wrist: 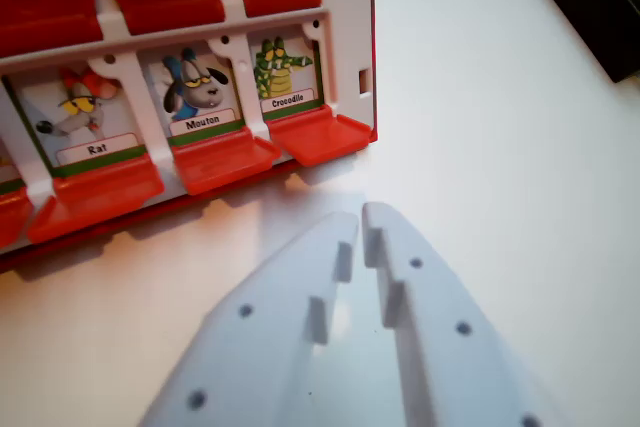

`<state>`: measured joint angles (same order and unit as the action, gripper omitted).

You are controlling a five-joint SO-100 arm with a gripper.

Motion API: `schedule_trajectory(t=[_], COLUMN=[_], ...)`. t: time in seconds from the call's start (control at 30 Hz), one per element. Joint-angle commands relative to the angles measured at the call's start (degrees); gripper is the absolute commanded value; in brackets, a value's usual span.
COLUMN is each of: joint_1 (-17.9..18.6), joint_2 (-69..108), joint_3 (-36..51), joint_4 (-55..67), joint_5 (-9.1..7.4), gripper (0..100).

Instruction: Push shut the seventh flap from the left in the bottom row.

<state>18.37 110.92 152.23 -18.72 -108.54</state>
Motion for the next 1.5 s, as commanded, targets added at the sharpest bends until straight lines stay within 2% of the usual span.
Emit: schedule_trajectory(t=[0.0, 0.17, 0.7, 1.47], joint_1=[-0.3, -0.2, -1.1, -2.4], joint_2=[-0.7, -3.3, -14.6, -25.0], joint_3=[-2.3, -2.3, -5.4, -11.9], joint_4=[-2.5, -4.8, -13.3, -16.6], joint_5=[-1.41, -2.81, -4.83, -5.01], gripper=[1, 1, 1, 1])
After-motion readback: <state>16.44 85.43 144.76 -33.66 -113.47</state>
